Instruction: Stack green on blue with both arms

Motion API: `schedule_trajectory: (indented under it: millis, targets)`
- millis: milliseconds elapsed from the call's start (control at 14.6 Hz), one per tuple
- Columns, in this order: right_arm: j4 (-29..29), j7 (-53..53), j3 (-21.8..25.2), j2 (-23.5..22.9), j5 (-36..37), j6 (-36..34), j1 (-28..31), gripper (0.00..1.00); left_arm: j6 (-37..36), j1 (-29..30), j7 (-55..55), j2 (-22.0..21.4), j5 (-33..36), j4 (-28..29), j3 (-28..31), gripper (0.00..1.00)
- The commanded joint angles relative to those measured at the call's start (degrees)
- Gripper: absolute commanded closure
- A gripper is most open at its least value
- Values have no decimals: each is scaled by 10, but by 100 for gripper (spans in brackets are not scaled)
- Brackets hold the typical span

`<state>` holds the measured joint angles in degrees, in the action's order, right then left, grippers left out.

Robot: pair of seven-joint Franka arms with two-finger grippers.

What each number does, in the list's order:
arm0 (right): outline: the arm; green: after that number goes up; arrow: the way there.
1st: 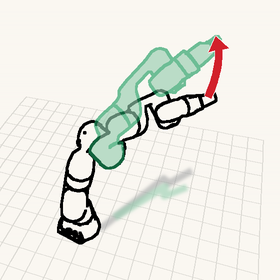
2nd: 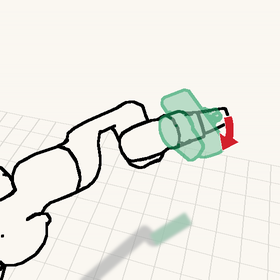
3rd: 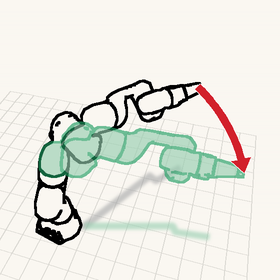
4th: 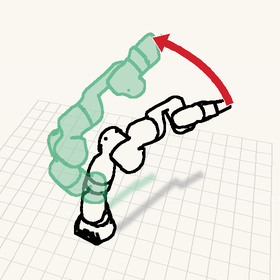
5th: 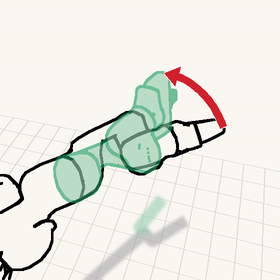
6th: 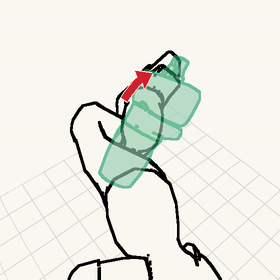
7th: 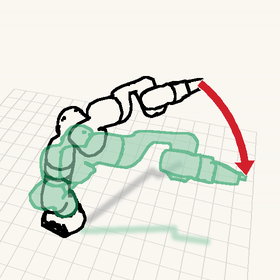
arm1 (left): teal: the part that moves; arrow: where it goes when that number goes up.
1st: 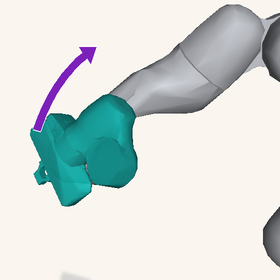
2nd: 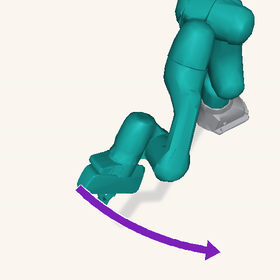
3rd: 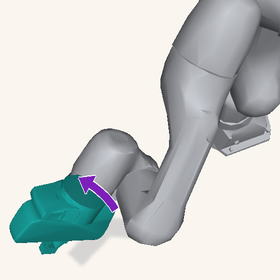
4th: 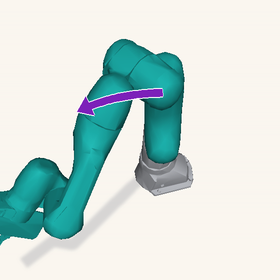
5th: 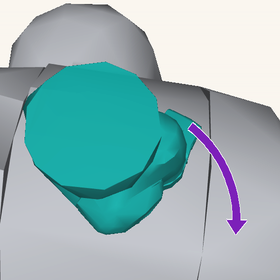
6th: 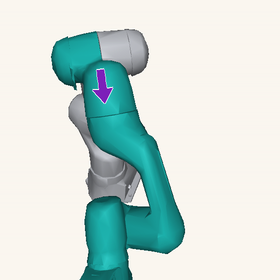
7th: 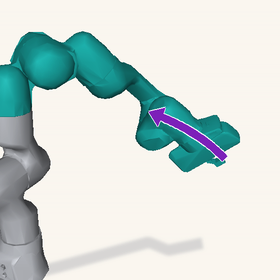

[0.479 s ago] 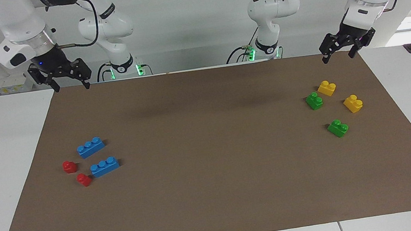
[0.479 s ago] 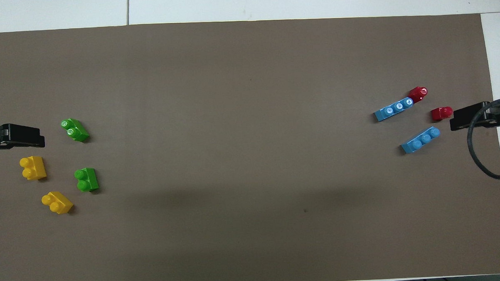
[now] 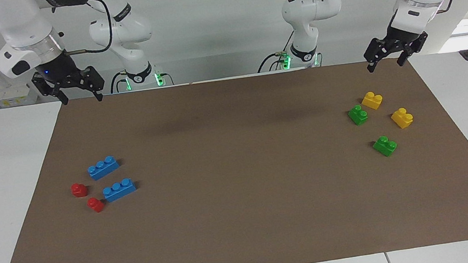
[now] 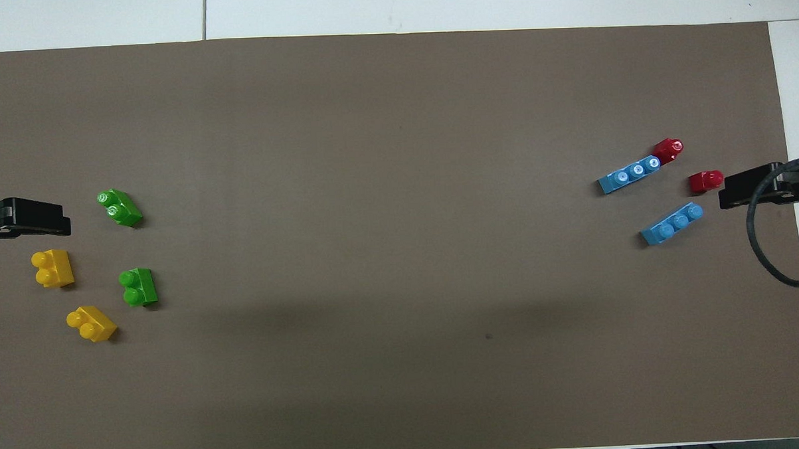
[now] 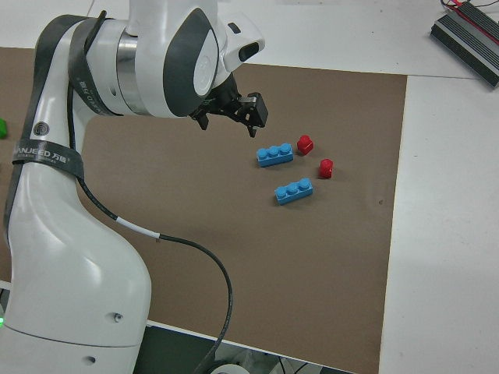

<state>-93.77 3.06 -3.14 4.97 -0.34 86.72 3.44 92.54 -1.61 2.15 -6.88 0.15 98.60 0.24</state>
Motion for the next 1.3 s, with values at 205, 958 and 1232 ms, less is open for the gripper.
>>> schedule_trajectory:
  millis: [205, 958, 1232]
  targets:
    - [-14, -13, -1, 14, 1, 11, 8, 0, 3, 1, 0, -12, 8, 12, 0, 0]
    - [-18, 45, 2, 14, 1, 42, 9, 0, 3, 5, 86, -18, 7, 25, 2, 0]
    - [-18, 195, 1, 7, 0, 55, 18, 0, 21, 5, 121, -23, 5, 39, 3, 0]
